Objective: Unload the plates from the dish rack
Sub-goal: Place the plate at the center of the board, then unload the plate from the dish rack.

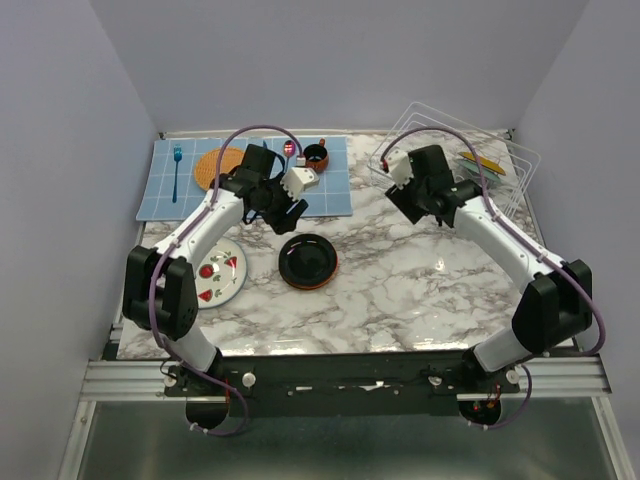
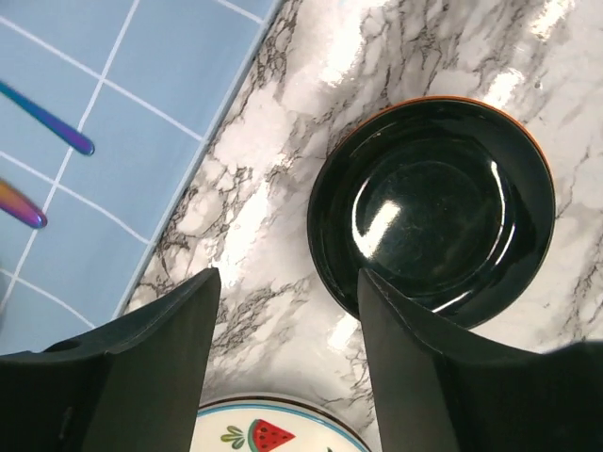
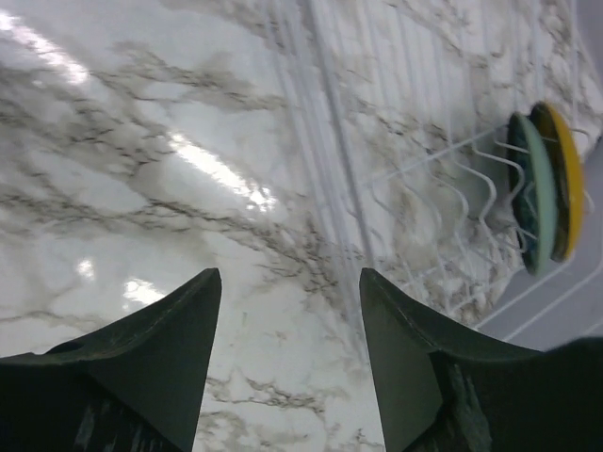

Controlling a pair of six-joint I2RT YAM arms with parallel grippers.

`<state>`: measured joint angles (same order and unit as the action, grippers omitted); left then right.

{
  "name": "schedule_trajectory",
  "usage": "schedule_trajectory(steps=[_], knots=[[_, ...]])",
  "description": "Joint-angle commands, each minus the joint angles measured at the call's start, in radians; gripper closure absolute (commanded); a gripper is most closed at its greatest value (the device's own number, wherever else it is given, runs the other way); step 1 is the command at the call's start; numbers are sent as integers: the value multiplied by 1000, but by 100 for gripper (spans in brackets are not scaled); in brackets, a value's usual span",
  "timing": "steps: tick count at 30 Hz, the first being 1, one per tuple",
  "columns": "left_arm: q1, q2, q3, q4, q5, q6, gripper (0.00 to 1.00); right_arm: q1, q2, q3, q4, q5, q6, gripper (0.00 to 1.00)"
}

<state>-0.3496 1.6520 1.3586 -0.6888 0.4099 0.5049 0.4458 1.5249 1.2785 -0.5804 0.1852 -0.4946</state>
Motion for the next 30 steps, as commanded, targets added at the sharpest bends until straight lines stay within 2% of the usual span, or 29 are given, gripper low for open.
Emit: schedule_trajectory(steps=[1,2,6,8,13,25,30], knots=[[-9,-69,-85,207,-150,-100,25,-148,35,85,54,105,-58,27],[-9,-87,-110,224,-160,-106,21,-169,43,109,65,123,-70,20],[-9,-124,-148,307,-192,-134,5,-268,89,175,94,155,-134,20],[-9,-130,-153,317,-200,-143,2,-311,118,196,114,184,-165,21],[-9,-138,-161,339,-204,-149,1,-348,185,193,191,253,-277,25],[-9,-136,-184,342,-218,-117,1,-389,313,205,271,266,-344,34],[-9,-124,-177,342,-218,-118,1,-403,356,216,297,283,-372,43]])
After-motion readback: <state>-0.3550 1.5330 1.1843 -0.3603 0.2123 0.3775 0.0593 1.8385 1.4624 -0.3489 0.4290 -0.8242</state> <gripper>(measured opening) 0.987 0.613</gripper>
